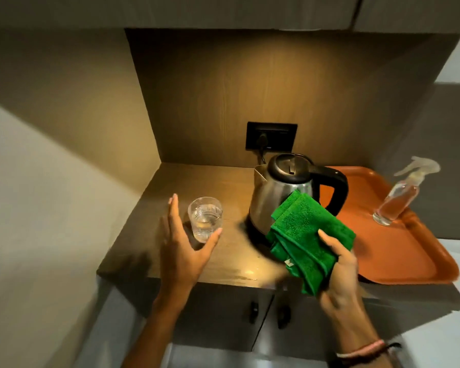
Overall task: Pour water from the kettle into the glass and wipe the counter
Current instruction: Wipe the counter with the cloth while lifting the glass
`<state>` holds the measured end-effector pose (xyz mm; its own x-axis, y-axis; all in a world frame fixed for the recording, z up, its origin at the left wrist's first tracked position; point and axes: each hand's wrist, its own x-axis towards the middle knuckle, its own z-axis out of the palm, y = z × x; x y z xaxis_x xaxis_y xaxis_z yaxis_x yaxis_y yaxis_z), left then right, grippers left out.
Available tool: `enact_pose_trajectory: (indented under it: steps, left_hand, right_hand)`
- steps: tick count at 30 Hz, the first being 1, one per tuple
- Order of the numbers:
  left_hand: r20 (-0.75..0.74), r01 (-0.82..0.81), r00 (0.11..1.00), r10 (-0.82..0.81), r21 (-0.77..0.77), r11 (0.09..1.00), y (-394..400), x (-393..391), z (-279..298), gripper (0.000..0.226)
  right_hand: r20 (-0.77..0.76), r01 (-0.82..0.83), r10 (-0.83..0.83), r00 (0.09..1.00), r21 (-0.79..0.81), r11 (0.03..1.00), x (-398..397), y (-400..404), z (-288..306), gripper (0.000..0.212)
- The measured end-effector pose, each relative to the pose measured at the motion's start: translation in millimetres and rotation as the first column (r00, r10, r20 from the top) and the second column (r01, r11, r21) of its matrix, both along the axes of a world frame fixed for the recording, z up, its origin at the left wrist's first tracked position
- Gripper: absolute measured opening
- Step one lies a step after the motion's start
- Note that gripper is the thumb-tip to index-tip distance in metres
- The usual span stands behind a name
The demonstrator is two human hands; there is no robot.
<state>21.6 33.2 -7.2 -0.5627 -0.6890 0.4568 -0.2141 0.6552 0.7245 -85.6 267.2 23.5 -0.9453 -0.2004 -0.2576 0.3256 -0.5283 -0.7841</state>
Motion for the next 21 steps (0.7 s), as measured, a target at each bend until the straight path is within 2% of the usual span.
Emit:
enact_pose_trajectory:
  steps: [2, 4, 5, 6, 7, 8, 9, 11, 13, 14, 16, 21]
  left_hand:
    - [-0.023, 0.055, 0.998, -0.052, 0.238, 0.97, -21, -5, -7, 0.123]
    - [0.003, 0.104, 0.993, -0.114, 0.382, 0.918, -39, -14, -15, 0.129]
    - [0.019, 0.131, 0.988, -0.154, 0.426, 0.895, -46, -19, -19, 0.13]
    - [0.026, 0.159, 0.981, -0.193, 0.464, 0.871, -50, -23, -22, 0.129]
    - [0.027, 0.187, 0.973, -0.231, 0.498, 0.847, -53, -28, -25, 0.126]
    - [0.028, 0.214, 0.964, -0.266, 0.518, 0.828, -57, -33, -27, 0.121]
    - [0.031, 0.229, 0.958, -0.285, 0.517, 0.825, -58, -37, -29, 0.115]
    - [0.026, 0.24, 0.957, -0.288, 0.487, 0.84, -60, -44, -31, 0.1]
    - [0.014, 0.226, 0.963, -0.268, 0.492, 0.841, -64, -48, -30, 0.089]
    - [0.015, 0.221, 0.965, -0.262, 0.491, 0.843, -67, -48, -28, 0.087]
    - [0.018, 0.22, 0.966, -0.258, 0.471, 0.854, -75, -47, -26, 0.088]
    - [-0.053, 0.207, 0.977, -0.207, 0.468, 0.859, -102, -29, -28, 0.089]
  right_hand:
    - [-0.015, 0.082, -0.081, 0.997, 0.053, 0.995, 14, -10, -5, 0.038]
    - [-0.06, 0.196, -0.189, 0.98, 0.166, 0.966, 25, -18, -15, 0.032]
    - [-0.128, 0.268, -0.242, 0.962, 0.257, 0.928, 30, -21, -21, 0.03]
    - [-0.262, 0.331, -0.241, 0.934, 0.384, 0.862, 36, -24, -26, 0.032]
    - [-0.426, 0.374, -0.142, 0.894, 0.532, 0.76, 44, -29, -29, 0.041]
    - [-0.534, 0.397, 0.033, 0.845, 0.668, 0.629, 50, -36, -35, 0.055]
    - [-0.557, 0.404, 0.216, 0.802, 0.771, 0.493, 55, -43, -43, 0.067]
    - [-0.416, 0.357, 0.487, 0.767, 0.909, 0.215, 61, -59, -59, 0.078]
    - [-0.262, 0.326, 0.581, 0.771, 0.945, -0.005, 66, -76, -73, 0.079]
    - [-0.246, 0.333, 0.573, 0.782, 0.942, -0.049, 69, -84, -77, 0.076]
    - [-0.322, 0.389, 0.5, 0.804, 0.921, -0.034, 70, -97, -81, 0.068]
    - [-0.325, 0.412, 0.49, 0.809, 0.908, -0.078, 66, -115, -83, 0.078]
